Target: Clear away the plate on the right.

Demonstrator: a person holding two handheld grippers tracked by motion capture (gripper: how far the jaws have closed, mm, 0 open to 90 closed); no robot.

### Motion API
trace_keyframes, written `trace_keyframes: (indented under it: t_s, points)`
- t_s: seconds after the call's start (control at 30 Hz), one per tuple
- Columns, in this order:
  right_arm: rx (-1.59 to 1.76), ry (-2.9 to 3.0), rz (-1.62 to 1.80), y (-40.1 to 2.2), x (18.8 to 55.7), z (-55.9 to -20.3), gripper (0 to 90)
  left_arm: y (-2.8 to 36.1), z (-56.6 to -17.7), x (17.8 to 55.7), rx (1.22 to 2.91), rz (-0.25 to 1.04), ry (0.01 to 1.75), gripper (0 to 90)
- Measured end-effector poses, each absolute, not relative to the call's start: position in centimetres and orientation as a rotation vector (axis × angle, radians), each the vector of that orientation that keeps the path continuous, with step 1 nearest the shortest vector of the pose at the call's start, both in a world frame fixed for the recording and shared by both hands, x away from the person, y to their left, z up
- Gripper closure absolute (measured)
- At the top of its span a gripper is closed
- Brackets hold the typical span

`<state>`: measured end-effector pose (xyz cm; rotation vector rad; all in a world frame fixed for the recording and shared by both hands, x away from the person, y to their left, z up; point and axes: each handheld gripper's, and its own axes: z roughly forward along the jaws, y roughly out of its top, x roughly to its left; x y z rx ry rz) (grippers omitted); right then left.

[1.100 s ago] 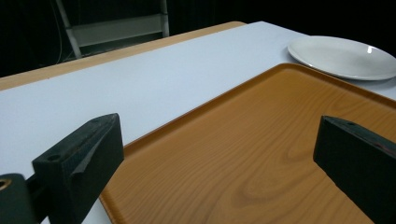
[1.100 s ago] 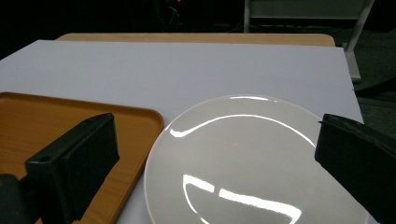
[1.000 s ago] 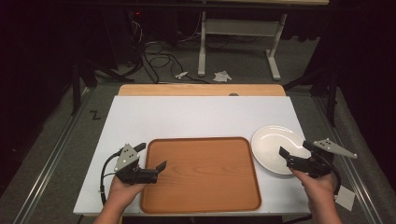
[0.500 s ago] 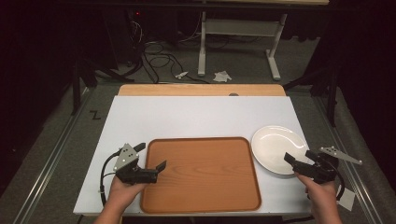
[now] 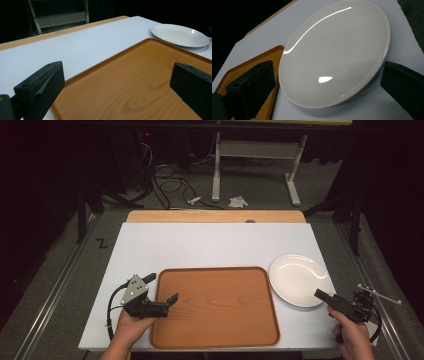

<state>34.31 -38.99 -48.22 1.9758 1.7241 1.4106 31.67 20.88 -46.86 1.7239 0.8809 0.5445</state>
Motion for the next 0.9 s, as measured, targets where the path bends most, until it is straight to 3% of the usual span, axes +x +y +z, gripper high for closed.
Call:
trace_keyframes:
  t_s: [0.9]
  points:
    - [2.233, 1.642, 1.577, -40.1, 35.3, -50.5, 2.0, 20.7, -46.9, 31.5, 1.74, 0.54, 0.858, 0.4]
